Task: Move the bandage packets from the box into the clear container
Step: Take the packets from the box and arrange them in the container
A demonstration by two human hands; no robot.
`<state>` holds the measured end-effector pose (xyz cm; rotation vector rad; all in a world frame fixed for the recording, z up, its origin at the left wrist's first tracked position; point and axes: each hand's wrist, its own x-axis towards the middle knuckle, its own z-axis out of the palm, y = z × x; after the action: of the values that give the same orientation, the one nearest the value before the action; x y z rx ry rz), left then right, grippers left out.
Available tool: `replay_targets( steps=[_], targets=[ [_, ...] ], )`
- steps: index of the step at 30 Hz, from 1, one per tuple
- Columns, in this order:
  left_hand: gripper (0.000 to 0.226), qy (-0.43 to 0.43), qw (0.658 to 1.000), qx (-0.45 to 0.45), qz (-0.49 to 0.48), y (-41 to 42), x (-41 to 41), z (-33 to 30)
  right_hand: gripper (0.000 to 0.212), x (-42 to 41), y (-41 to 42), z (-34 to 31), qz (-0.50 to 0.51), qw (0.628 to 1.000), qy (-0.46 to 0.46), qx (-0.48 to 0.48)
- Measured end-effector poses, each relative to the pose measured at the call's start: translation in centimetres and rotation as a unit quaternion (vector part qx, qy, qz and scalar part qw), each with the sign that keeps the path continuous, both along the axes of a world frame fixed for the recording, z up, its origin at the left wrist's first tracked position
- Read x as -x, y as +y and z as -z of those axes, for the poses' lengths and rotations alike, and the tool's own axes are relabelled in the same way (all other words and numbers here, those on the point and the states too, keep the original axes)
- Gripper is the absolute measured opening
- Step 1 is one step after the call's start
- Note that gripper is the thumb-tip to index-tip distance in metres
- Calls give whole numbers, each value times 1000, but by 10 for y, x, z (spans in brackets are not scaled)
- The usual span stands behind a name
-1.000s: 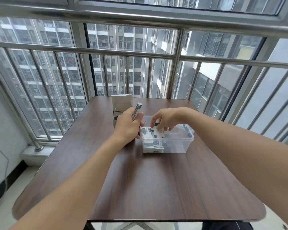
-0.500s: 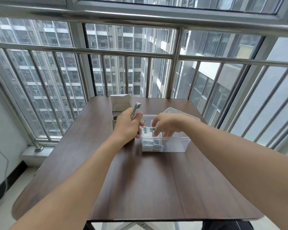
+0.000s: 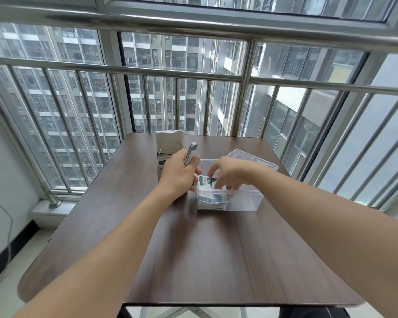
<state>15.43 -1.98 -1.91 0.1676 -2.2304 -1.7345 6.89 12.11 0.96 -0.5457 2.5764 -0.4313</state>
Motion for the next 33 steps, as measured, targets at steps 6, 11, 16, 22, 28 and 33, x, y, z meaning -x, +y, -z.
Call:
replay_targets(
  steps=[6, 11, 16, 22, 28, 33],
  targets=[
    [19, -9, 1000, -6, -3, 0, -1, -1, 53, -4, 1, -1, 14, 1000, -12, 16],
    [18, -15, 1000, -6, -6, 1, -5, -6, 57, -8, 2, -8, 14, 999, -24, 16],
    [15, -16, 998, -61, -23, 5, -13, -24, 48, -12, 14, -35, 10, 997, -23, 70],
    [8, -107, 964, -185, 158, 24, -27, -43, 29, -39, 31, -86, -60, 943, -22, 326],
    [19, -98, 951, -232, 179, 39, -27, -43, 22, -44, 43, -73, -99, 951, 94, 277],
    [53, -116, 914, -318, 222, 45, -27, -47, 18, -44, 58, -64, -86, 941, 125, 303]
  ],
)
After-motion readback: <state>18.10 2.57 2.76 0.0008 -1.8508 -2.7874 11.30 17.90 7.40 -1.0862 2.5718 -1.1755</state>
